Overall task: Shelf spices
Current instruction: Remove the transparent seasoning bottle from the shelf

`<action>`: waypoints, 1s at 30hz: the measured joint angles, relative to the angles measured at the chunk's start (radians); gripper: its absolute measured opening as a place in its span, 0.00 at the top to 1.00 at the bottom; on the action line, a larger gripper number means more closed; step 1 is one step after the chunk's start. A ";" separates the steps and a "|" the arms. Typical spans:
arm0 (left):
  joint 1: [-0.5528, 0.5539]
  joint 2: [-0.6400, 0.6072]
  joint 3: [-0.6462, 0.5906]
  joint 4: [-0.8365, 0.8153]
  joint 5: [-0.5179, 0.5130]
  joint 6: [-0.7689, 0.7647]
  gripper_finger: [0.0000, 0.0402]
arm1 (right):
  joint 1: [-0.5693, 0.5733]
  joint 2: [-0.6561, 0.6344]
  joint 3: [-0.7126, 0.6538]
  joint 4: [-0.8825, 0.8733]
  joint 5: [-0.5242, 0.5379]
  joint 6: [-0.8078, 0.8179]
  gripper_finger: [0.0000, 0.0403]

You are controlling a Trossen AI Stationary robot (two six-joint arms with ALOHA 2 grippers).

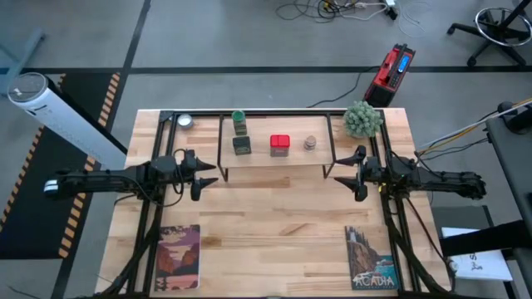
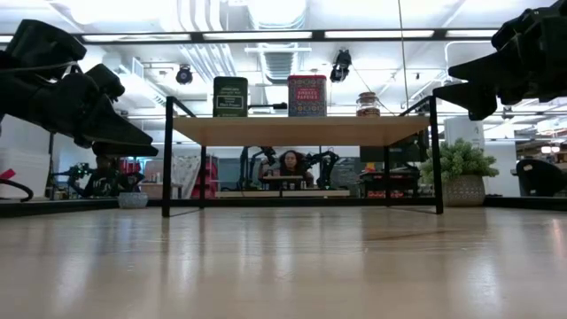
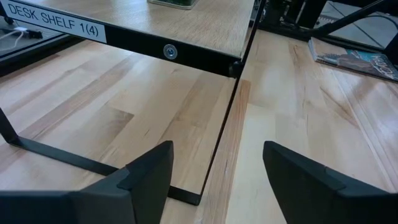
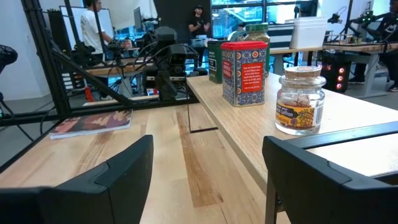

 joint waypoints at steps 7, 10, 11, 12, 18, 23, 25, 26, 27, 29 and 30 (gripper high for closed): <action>0.000 0.000 0.000 0.000 0.000 0.000 0.41 | 0.000 0.000 0.000 0.000 0.000 -0.001 0.29; 0.000 0.000 0.000 0.000 0.000 0.000 0.42 | 0.000 0.000 0.000 0.000 0.000 0.000 0.28; 0.000 0.000 0.000 0.000 0.000 0.000 0.42 | 0.000 0.000 0.000 0.000 0.000 -0.001 0.27; 0.000 0.000 0.000 0.000 0.000 0.000 0.43 | 0.000 0.000 0.000 0.000 0.000 -0.001 0.27; 0.000 0.000 0.000 0.000 0.000 0.000 0.46 | 0.000 0.000 0.000 0.000 0.000 0.000 0.24; 0.000 0.000 0.000 0.000 0.000 0.000 0.47 | 0.000 0.000 0.000 0.000 0.000 0.000 0.24; 0.000 0.000 0.000 0.000 0.000 0.000 0.47 | 0.000 0.000 0.000 0.000 0.000 -0.001 0.25; 0.000 0.000 0.000 0.000 0.000 0.000 0.46 | 0.000 0.000 0.000 0.000 0.000 0.000 0.25; 0.000 0.000 0.000 0.000 0.000 0.000 0.46 | 0.000 0.000 0.000 0.000 0.000 0.000 0.25; 0.000 0.000 0.000 0.000 0.000 0.000 0.45 | 0.000 0.000 0.000 0.000 0.000 -0.001 0.26; 0.000 0.000 0.000 0.000 0.000 0.000 0.45 | 0.000 0.000 0.000 0.000 0.000 -0.001 0.27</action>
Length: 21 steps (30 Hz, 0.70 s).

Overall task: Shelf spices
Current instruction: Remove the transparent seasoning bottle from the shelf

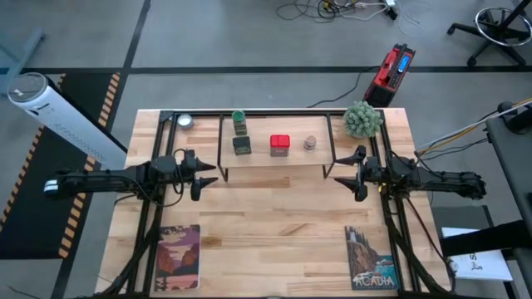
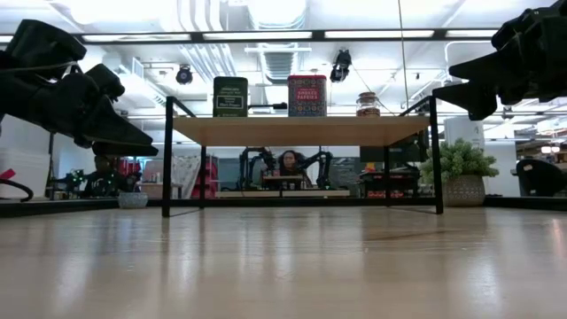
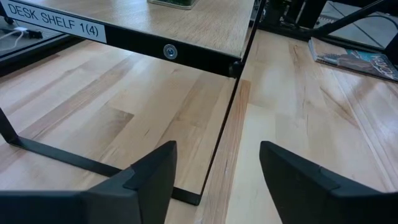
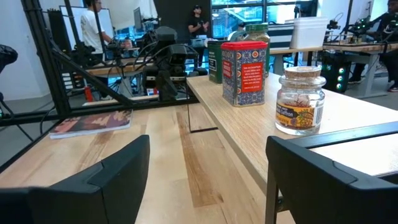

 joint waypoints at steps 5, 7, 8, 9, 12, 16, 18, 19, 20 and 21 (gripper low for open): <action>0.000 0.000 0.000 0.000 0.000 0.000 0.43 | 0.000 0.000 0.000 0.000 0.000 0.000 0.29; 0.000 0.000 0.000 0.000 0.000 0.000 0.42 | 0.000 0.000 0.000 0.000 0.000 0.001 0.30; 0.000 0.000 0.000 0.000 0.000 0.000 0.42 | 0.000 0.000 0.000 0.000 0.000 0.000 0.30; 0.000 0.000 0.000 0.000 0.000 0.000 0.41 | 0.000 0.000 0.000 0.000 0.000 0.000 0.30; 0.000 0.000 0.000 0.000 0.000 0.000 0.40 | 0.000 0.000 0.000 0.000 0.000 0.000 0.31; 0.000 0.000 0.000 0.000 0.000 0.000 0.40 | 0.000 0.000 0.000 0.000 0.000 0.001 0.31; 0.000 0.000 0.000 0.000 0.000 0.000 0.41 | 0.000 0.000 0.000 0.000 0.000 0.000 0.30; 0.000 0.000 0.000 0.000 0.000 0.000 0.41 | 0.000 0.000 0.000 0.000 0.000 0.000 0.30; 0.000 0.000 0.000 0.000 0.000 0.000 0.41 | 0.000 0.000 0.000 0.000 0.000 0.001 0.29; 0.000 0.000 0.000 0.000 0.000 0.000 0.42 | 0.000 0.000 0.000 0.000 0.000 0.000 0.29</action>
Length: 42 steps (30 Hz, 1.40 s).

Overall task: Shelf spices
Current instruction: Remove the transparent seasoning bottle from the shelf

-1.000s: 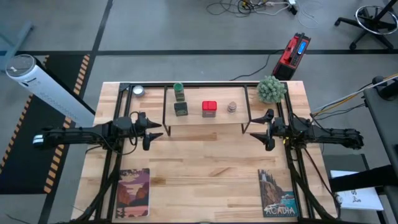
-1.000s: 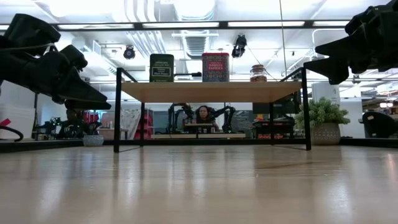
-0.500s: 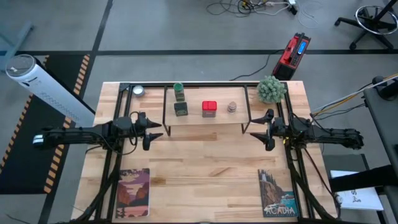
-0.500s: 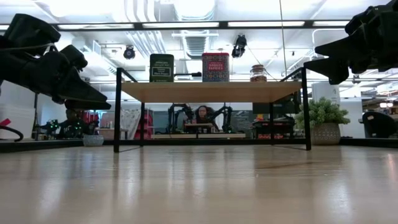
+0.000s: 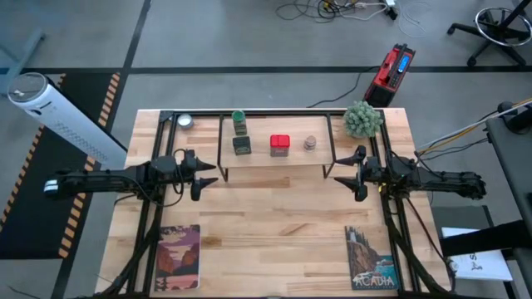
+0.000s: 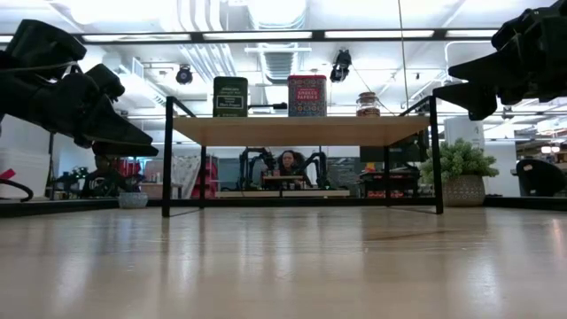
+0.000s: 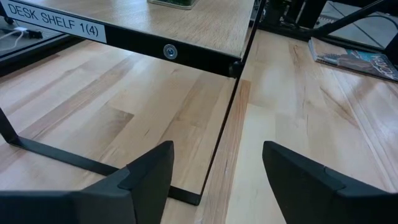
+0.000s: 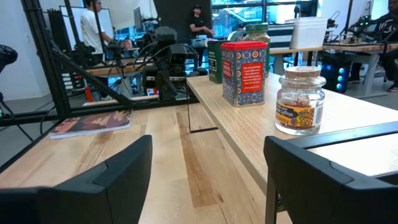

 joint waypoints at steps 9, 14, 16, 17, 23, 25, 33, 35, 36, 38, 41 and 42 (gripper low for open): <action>0.000 0.000 0.000 0.000 0.000 0.000 0.46 | 0.000 0.000 0.000 0.000 0.000 -0.001 0.25; 0.000 0.000 0.000 0.000 0.000 0.000 0.47 | 0.000 0.000 0.000 0.000 0.000 -0.001 0.24; 0.000 0.000 0.000 0.000 0.000 0.000 0.46 | 0.000 0.000 0.000 0.000 0.000 -0.001 0.25; 0.000 0.000 0.000 0.000 0.000 0.000 0.46 | 0.000 0.000 0.000 0.000 0.000 -0.001 0.25; 0.000 0.000 0.000 0.000 0.000 0.000 0.43 | 0.000 0.000 0.000 0.000 0.000 0.000 0.28; 0.000 0.000 0.000 0.000 0.000 0.000 0.42 | 0.000 0.000 0.000 0.000 0.000 0.001 0.28; 0.000 0.000 0.000 0.000 0.000 0.000 0.40 | 0.000 0.000 0.000 0.000 0.000 0.010 0.31; 0.000 0.000 0.000 0.000 0.000 0.000 0.40 | 0.000 0.000 0.000 0.000 0.000 0.006 0.32; 0.000 0.000 0.000 0.000 0.000 0.000 0.41 | 0.000 0.000 0.000 0.000 0.000 -0.002 0.32; 0.000 0.000 0.000 0.000 0.000 0.000 0.41 | 0.000 0.000 0.000 0.000 0.000 -0.021 0.32; 0.000 0.000 0.000 0.000 -0.001 0.000 0.43 | 0.000 0.000 0.000 0.001 0.000 -0.034 0.31; 0.000 0.000 0.000 0.000 -0.001 0.000 0.43 | 0.000 0.000 0.000 0.000 0.000 -0.032 0.30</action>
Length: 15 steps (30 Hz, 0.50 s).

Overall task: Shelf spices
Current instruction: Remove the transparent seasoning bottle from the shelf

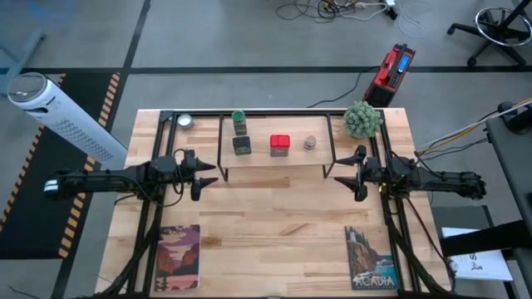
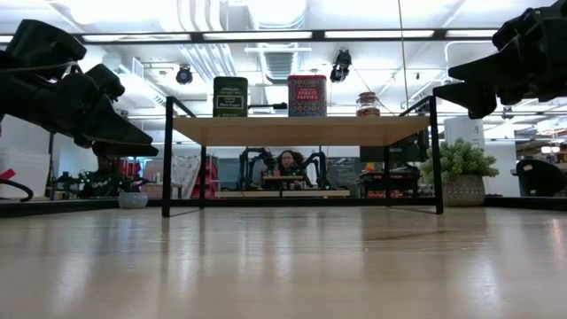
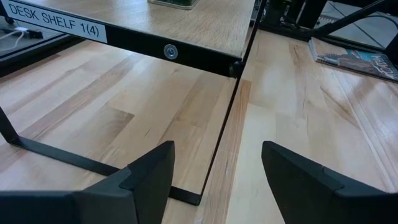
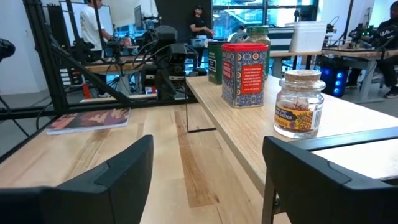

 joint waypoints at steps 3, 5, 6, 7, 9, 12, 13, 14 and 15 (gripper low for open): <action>0.000 0.000 0.000 0.000 0.000 0.000 0.45 | 0.000 0.000 0.000 0.000 0.000 0.025 0.29; 0.000 0.000 0.000 0.000 0.000 0.000 0.45 | 0.000 0.000 0.000 0.000 0.000 0.031 0.29; 0.000 0.000 0.000 0.000 0.000 0.000 0.46 | 0.000 0.000 0.000 0.000 0.000 0.030 0.28; 0.000 0.000 0.000 0.000 0.000 0.000 0.46 | 0.000 0.000 0.000 0.000 0.000 0.030 0.28; 0.000 0.000 0.000 0.000 0.000 0.000 0.47 | 0.000 0.000 0.000 0.000 0.000 0.032 0.28; 0.000 0.000 0.000 0.000 0.000 0.000 0.47 | 0.000 0.000 0.000 0.000 0.000 0.031 0.30; 0.000 0.000 0.000 0.000 0.000 0.000 0.47 | 0.000 0.000 0.000 0.000 0.000 0.031 0.30; 0.000 0.000 0.000 0.000 0.000 0.000 0.47 | 0.000 0.000 0.000 -0.002 0.000 0.031 0.31; 0.000 0.000 0.000 0.000 0.000 0.000 0.46 | 0.000 0.000 0.000 -0.006 0.000 0.031 0.31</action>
